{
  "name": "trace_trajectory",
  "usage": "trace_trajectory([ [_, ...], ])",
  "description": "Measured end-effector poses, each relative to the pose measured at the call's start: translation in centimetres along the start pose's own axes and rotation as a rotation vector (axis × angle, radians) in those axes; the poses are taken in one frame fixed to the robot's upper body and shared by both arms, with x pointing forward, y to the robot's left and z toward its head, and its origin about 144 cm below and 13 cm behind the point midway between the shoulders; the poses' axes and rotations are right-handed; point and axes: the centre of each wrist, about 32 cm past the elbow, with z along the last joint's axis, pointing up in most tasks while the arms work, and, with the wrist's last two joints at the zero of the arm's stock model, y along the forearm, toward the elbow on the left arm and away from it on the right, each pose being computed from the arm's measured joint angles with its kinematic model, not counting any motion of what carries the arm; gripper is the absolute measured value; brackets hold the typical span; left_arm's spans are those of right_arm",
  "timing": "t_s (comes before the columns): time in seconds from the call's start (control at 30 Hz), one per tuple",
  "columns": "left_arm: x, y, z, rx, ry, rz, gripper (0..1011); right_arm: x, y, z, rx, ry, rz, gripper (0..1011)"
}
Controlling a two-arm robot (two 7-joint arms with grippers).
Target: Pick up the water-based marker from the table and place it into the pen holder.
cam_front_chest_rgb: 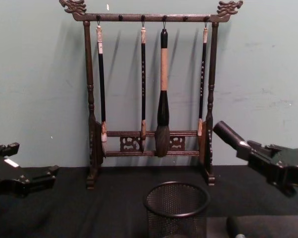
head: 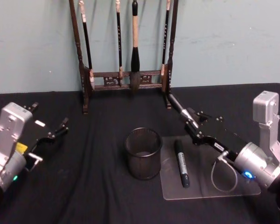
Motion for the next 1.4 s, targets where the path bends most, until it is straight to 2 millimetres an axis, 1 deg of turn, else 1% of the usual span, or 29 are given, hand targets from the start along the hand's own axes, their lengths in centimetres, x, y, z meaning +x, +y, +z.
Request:
trace_trajectory([
  [0.1, 0.0, 0.0, 0.0, 0.000, 0.000, 0.000, 1009, -0.2, 0.9, 0.3, 0.022, -0.004, 0.030, 201],
  [0.2, 0.0, 0.0, 0.0, 0.000, 0.000, 0.000, 1009, -0.4, 1.3, 0.5, 0.030, -0.006, 0.045, 201],
  [0.3, 0.0, 0.0, 0.0, 0.000, 0.000, 0.000, 1009, -1.0, 2.0, 0.6, 0.037, -0.010, 0.065, 201],
  [0.33, 0.0, 0.0, 0.0, 0.000, 0.000, 0.000, 1009, -1.6, 2.7, 0.8, 0.042, -0.017, 0.086, 201],
  [0.47, 0.0, 0.0, 0.0, 0.000, 0.000, 0.000, 1009, -2.1, 3.2, 0.9, 0.045, -0.026, 0.102, 201],
  [0.53, 0.0, 0.0, 0.0, 0.000, 0.000, 0.000, 1009, -2.9, 4.0, 1.1, 0.050, -0.044, 0.123, 201],
  [0.73, 0.0, 0.0, 0.0, 0.000, 0.000, 0.000, 1009, -3.4, 4.6, 1.2, 0.052, -0.055, 0.140, 201],
  [0.87, 0.0, 0.0, 0.0, 0.000, 0.000, 0.000, 1009, -3.8, 5.4, 0.9, 0.044, -0.060, 0.163, 201],
  [1.4, 0.0, 0.0, 0.0, 0.000, 0.000, 0.000, 1009, -4.0, 7.1, -0.7, 0.052, -0.036, 0.214, 201],
])
